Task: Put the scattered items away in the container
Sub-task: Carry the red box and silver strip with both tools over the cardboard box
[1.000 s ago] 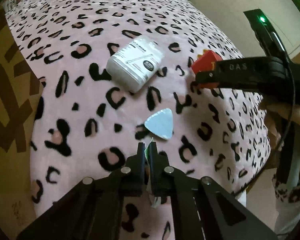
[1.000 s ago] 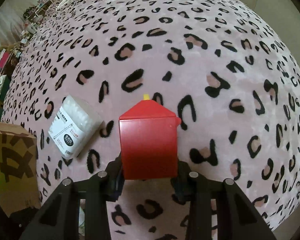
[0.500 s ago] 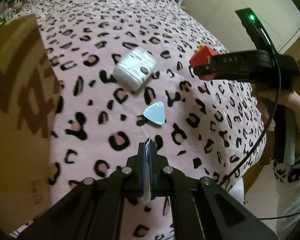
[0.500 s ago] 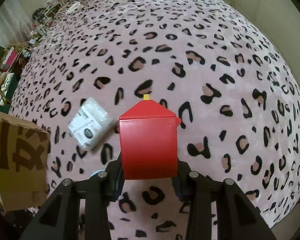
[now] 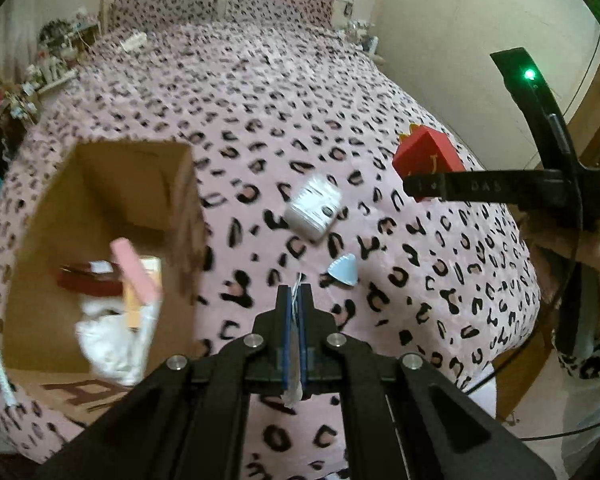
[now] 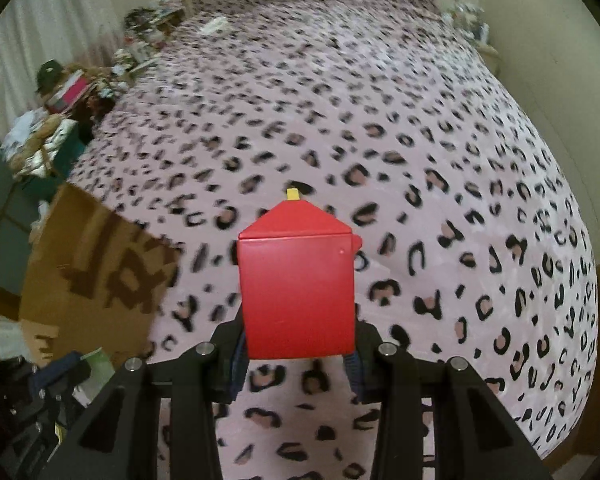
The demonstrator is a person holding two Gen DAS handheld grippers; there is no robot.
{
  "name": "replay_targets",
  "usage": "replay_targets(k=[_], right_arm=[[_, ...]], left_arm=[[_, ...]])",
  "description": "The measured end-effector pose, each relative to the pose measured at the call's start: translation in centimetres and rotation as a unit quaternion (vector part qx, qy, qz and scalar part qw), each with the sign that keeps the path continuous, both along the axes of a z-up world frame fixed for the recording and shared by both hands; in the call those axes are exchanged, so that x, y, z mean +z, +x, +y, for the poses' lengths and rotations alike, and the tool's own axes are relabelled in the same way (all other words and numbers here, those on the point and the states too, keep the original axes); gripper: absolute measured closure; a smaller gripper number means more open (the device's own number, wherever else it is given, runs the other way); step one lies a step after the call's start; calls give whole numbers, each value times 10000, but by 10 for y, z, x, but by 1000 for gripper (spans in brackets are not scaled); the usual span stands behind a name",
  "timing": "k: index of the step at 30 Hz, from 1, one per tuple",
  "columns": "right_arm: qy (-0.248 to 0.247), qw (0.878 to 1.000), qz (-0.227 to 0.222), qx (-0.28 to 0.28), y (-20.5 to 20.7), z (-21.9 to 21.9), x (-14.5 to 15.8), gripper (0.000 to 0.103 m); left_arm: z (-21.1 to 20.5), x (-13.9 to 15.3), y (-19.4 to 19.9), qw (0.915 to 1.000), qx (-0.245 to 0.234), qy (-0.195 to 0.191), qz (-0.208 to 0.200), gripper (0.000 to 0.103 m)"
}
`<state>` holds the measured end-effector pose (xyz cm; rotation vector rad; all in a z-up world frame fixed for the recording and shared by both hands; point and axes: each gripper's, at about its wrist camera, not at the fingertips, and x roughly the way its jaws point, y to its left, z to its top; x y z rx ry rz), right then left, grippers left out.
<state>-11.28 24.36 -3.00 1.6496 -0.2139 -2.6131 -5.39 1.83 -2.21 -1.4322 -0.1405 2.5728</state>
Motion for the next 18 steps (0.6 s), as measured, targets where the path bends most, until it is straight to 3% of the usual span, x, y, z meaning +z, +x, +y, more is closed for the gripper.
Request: replay_targets(k=[7,18], right_arm=[[63,9983,355,455,8,-56,40,63],[146,9904,684,1189,10,-148,82,63]], left_arm=[[-40,40,21,9986,323,-258,341,100],[-99,75,53,9933,845,-352,702,100]])
